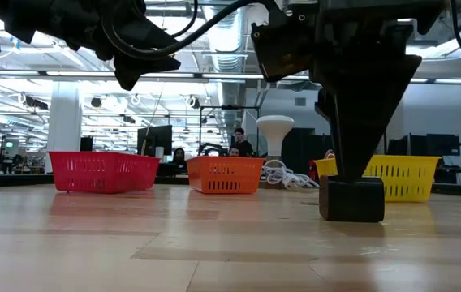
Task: Pick & Place Office items
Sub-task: Put the black charger adapter into the red bin
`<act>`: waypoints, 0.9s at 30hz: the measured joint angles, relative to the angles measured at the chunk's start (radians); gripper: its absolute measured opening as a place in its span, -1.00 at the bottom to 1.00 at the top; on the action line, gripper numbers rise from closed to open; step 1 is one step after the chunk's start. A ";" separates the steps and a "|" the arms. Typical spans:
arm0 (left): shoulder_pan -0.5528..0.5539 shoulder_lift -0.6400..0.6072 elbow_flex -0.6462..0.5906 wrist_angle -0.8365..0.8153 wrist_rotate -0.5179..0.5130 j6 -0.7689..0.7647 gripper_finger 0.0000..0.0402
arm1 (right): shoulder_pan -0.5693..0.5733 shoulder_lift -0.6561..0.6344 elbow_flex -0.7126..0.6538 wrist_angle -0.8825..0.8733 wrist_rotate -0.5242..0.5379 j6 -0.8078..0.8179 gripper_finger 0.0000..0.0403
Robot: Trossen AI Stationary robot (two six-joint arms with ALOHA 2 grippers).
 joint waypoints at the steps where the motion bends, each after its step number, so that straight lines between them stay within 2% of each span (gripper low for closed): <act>1: 0.000 0.000 0.000 0.002 0.000 0.000 -0.17 | 0.002 0.000 0.000 0.005 0.000 0.000 0.06; 9: 0.000 0.000 0.000 0.007 0.000 0.000 -0.17 | 0.014 0.000 0.000 0.022 0.002 -0.022 0.06; 14: 0.000 0.000 0.000 0.010 0.000 0.000 -0.17 | 0.014 0.000 0.000 0.022 0.044 -0.058 0.06; 27: 0.000 0.000 0.000 0.013 0.000 0.000 -0.17 | 0.020 0.000 0.000 0.023 0.045 -0.060 0.06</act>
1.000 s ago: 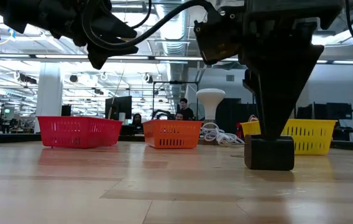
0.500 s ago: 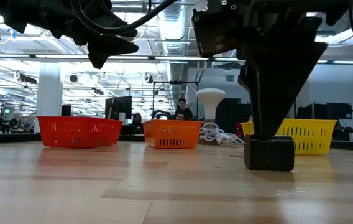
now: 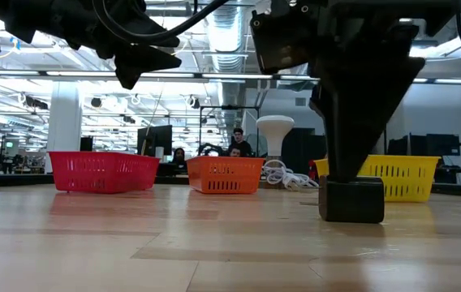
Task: Pick & Place Office items
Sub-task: Put the black charger adapter into the red bin
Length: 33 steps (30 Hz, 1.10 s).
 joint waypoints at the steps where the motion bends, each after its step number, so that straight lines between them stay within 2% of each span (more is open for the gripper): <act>1: 0.000 0.000 0.000 0.000 0.000 0.000 -0.17 | 0.002 -0.001 -0.007 0.010 0.000 0.000 0.06; 9: 0.000 0.000 0.000 0.000 0.000 0.000 -0.17 | -0.007 -0.001 -0.084 0.054 0.000 0.022 0.06; 16: 0.000 0.000 0.000 0.000 0.000 0.000 -0.17 | -0.006 0.000 -0.083 0.124 0.000 -0.033 0.06; 26: 0.000 0.000 0.000 -0.001 0.000 0.000 -0.17 | -0.007 0.001 -0.083 0.123 0.001 -0.065 0.06; 33: 0.000 0.000 0.000 0.000 -0.001 0.000 -0.17 | 0.002 0.059 -0.074 0.146 0.002 -0.160 0.06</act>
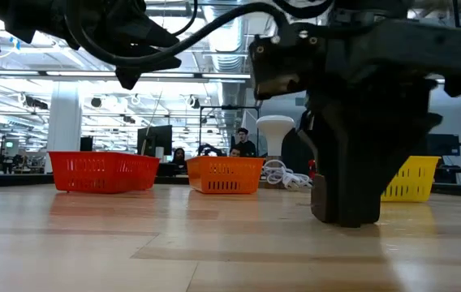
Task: Pick & Place Office items
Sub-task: Put the black charger adapter into the red bin
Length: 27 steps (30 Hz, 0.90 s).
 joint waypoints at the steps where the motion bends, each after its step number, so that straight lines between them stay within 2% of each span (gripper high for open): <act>1: 0.000 0.000 0.000 0.002 0.000 0.000 -0.17 | 0.000 0.000 0.001 0.001 -0.001 -0.017 0.06; 13: 0.000 0.000 -0.001 0.015 0.000 0.000 -0.17 | 0.002 -0.002 -0.001 0.006 -0.003 -0.031 0.04; 22: 0.000 0.000 -0.001 0.014 0.000 0.000 -0.17 | -0.004 -0.001 -0.002 0.006 -0.006 -0.031 -0.32; 27: 0.000 0.000 -0.001 0.014 0.000 0.000 -0.17 | -0.010 -0.001 -0.002 0.006 -0.009 -0.031 -0.24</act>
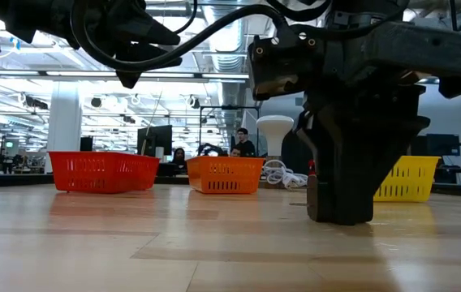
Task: Pick & Place Office items
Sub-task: Put the black charger adapter into the red bin
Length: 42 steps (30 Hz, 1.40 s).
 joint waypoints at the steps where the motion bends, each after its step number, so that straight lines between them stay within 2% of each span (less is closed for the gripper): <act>1: 0.000 0.000 0.000 0.000 0.000 0.000 -0.17 | 0.000 0.000 0.000 -0.001 0.000 0.000 -0.20; 5: 0.000 0.000 0.000 0.000 0.000 0.000 -0.17 | 0.000 0.000 0.000 -0.011 0.000 0.000 -0.13; 10: 0.000 0.000 0.000 0.000 0.000 0.000 -0.17 | -0.003 -0.001 0.021 -0.035 -0.004 0.000 -0.32; 16: 0.000 0.000 0.000 0.000 0.000 0.000 -0.17 | -0.018 0.007 0.107 -0.140 -0.005 -0.001 -0.32; 21: 0.000 0.000 0.000 0.000 0.000 0.000 -0.17 | -0.033 0.005 0.157 -0.229 0.000 -0.004 -0.25; 29: 0.000 0.000 0.000 0.000 0.000 -0.009 -0.17 | -0.062 0.003 0.217 -0.330 0.010 -0.011 -0.32; 33: 0.000 0.006 -0.001 0.002 0.000 -0.100 -0.17 | -0.074 0.002 0.254 -0.434 0.066 -0.011 -0.28; 37: 0.000 0.044 -0.002 0.002 0.000 -0.116 -0.14 | -0.084 0.002 0.299 -0.539 0.120 -0.011 -0.29; 42: 0.017 0.119 -0.002 0.004 0.000 -0.205 0.01 | -0.092 0.001 0.356 -0.626 0.183 -0.011 -0.29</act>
